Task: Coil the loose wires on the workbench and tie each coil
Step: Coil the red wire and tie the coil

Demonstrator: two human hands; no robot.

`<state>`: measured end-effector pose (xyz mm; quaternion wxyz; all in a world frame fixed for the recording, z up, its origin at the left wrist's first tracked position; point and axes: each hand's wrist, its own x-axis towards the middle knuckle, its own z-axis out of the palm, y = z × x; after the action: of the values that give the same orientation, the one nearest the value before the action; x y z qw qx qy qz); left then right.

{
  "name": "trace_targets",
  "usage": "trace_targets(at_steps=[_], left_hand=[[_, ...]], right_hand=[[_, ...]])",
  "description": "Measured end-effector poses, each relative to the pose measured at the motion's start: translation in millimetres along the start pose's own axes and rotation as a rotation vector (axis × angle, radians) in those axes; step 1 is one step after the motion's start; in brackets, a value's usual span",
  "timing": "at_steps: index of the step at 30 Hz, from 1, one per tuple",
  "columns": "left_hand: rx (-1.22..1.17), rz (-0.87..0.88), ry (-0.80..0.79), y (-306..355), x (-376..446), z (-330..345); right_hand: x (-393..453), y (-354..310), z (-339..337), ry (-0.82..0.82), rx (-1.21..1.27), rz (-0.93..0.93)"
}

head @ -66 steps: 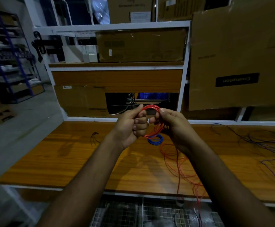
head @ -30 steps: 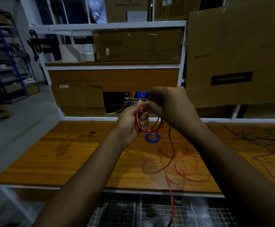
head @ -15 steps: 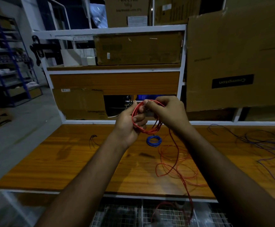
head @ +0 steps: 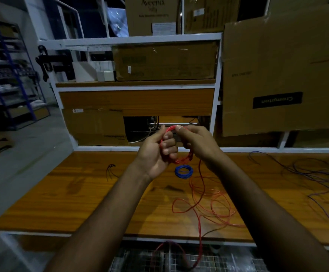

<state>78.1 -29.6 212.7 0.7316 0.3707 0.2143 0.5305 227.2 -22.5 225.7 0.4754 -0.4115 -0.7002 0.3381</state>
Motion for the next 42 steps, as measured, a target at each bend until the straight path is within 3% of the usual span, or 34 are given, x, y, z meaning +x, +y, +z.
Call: trace_targets(at_steps=[7, 11, 16, 18, 20, 23, 25, 27, 31, 33, 35, 37, 42], left_hand=[[-0.028, -0.083, -0.032, -2, -1, -8], [-0.05, -0.055, 0.013, 3, -1, -12], [-0.111, 0.046, 0.044, 24, -5, -20], [-0.109, 0.072, 0.061, 30, -5, -22], [-0.106, 0.083, 0.07, 31, -4, -22], [-0.1, 0.092, 0.081, 25, 0, -19], [-0.082, 0.097, 0.088, 20, 3, -14], [-0.059, 0.106, 0.1, 15, 7, -10], [0.002, 0.12, 0.121, 7, 11, -8], [0.052, 0.12, 0.127, 3, 11, -7], [0.112, 0.119, 0.131, -1, 10, -6], [0.127, 0.107, 0.141, -4, 9, -5], [0.021, 0.11, 0.149, -1, 5, -10]], right_hand=[[0, 0, -6, -0.234, 0.223, 0.324], [-10, 30, -15, -0.316, 0.538, 0.339], [-46, 98, -34, -0.447, 0.69, 0.42], [-64, 119, -38, -0.431, 0.843, 0.449], [-77, 123, -35, -0.272, 0.897, 0.461], [-83, 114, -15, 0.102, 0.716, 0.512], [-84, 101, 1, 0.222, 0.522, 0.508], [-87, 82, 12, 0.15, 0.233, 0.467], [-92, 36, 21, -0.265, -0.346, 0.305], [-89, 11, 19, -0.41, -0.483, 0.206], [-83, -16, 13, -0.533, -0.368, 0.216], [-76, -35, 4, -0.539, -0.207, 0.204], [-59, -41, -26, -0.131, 0.166, 0.134]])
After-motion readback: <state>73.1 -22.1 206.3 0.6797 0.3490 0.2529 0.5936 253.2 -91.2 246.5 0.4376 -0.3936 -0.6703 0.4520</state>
